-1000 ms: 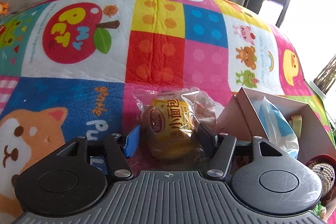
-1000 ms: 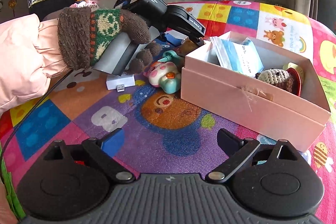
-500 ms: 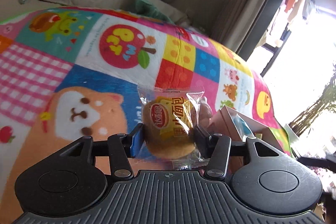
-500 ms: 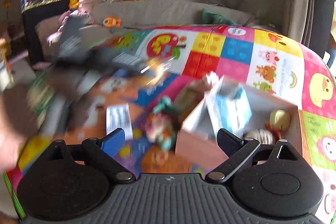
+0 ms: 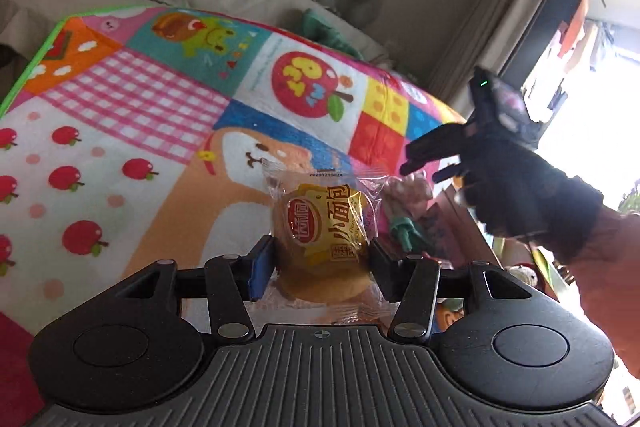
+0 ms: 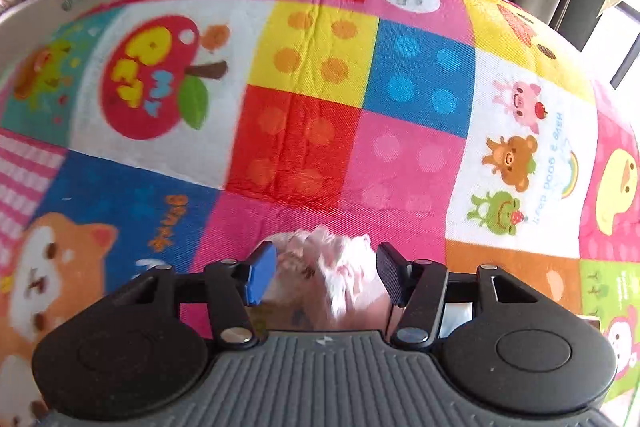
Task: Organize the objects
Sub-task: 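Grasp the pink lace cloth with the right gripper while the left lifts the bread bun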
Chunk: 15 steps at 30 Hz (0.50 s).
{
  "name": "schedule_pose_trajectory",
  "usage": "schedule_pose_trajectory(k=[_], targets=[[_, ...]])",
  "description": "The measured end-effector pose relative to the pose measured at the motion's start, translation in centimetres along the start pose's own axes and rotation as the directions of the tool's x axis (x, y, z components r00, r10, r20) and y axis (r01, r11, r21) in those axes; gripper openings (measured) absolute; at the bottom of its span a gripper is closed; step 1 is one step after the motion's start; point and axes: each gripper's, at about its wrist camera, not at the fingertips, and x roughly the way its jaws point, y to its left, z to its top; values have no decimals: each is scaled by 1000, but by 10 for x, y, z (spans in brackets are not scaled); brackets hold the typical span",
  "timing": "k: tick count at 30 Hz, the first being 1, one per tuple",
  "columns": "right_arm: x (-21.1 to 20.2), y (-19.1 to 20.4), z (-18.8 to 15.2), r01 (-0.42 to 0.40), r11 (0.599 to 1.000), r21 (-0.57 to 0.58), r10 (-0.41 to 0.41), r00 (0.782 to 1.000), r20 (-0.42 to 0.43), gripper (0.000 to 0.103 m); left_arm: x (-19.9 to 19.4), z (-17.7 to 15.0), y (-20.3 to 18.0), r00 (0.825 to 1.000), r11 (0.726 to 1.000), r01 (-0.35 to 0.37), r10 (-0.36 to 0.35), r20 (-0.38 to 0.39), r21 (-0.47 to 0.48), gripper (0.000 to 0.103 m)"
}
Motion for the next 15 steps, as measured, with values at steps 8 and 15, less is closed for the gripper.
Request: schedule_pose_trajectory(k=[8,15], targets=[[8,24,-2,-8,999,-52,6,999,-36,17,-7,-2,5,1000,999,-20,20,0,-25,56],[-103,33,-43,-284,953,-103,291,955,61,10,-8,-9,-7,999,999,-37,37,-29,8,56]])
